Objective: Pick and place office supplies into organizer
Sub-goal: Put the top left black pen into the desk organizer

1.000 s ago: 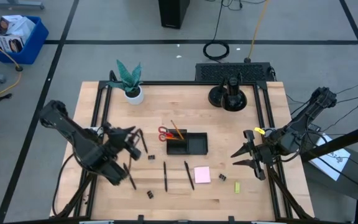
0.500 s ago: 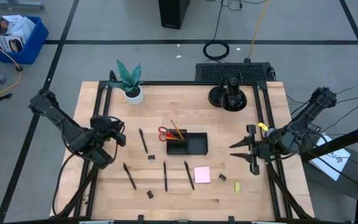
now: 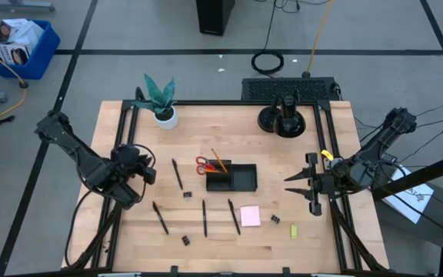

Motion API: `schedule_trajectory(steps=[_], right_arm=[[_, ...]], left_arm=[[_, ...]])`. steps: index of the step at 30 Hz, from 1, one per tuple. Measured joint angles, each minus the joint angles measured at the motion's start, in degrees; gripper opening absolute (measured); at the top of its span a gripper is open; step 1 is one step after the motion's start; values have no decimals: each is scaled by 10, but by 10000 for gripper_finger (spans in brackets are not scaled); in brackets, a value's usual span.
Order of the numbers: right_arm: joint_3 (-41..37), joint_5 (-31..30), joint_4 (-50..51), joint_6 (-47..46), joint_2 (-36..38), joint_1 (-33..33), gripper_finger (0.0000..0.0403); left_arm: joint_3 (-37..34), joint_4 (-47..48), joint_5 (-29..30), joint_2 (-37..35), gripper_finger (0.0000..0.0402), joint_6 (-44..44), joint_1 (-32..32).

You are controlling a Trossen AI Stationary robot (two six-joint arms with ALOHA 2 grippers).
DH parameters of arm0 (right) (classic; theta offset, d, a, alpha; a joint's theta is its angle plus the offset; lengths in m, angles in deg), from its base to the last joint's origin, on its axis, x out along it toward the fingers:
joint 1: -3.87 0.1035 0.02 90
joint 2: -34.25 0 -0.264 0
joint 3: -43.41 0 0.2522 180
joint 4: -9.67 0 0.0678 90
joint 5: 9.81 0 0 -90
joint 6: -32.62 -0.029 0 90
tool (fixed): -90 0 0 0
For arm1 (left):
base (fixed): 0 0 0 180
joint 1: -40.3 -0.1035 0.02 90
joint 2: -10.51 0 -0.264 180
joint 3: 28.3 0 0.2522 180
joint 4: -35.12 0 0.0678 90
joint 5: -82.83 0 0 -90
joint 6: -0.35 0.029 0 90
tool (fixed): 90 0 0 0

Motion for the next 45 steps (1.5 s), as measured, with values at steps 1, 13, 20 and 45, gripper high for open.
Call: schedule_trajectory(steps=[1, 13, 20, 45], right_arm=[[0, 0, 0, -4, 0, 0, 112], [0, 1, 0, -14, -2, 0, 112], [0, 2, 1, -15, -2, 0, 112], [0, 2, 4, -38, -2, 0, 112]], left_arm=[[0, 2, -11, 0, 88, -1, -3], [0, 13, 63, -24, 88, -25, -39], [0, 13, 51, -65, 88, -42, -45], [0, 10, -102, -104, 88, -145, -41]])
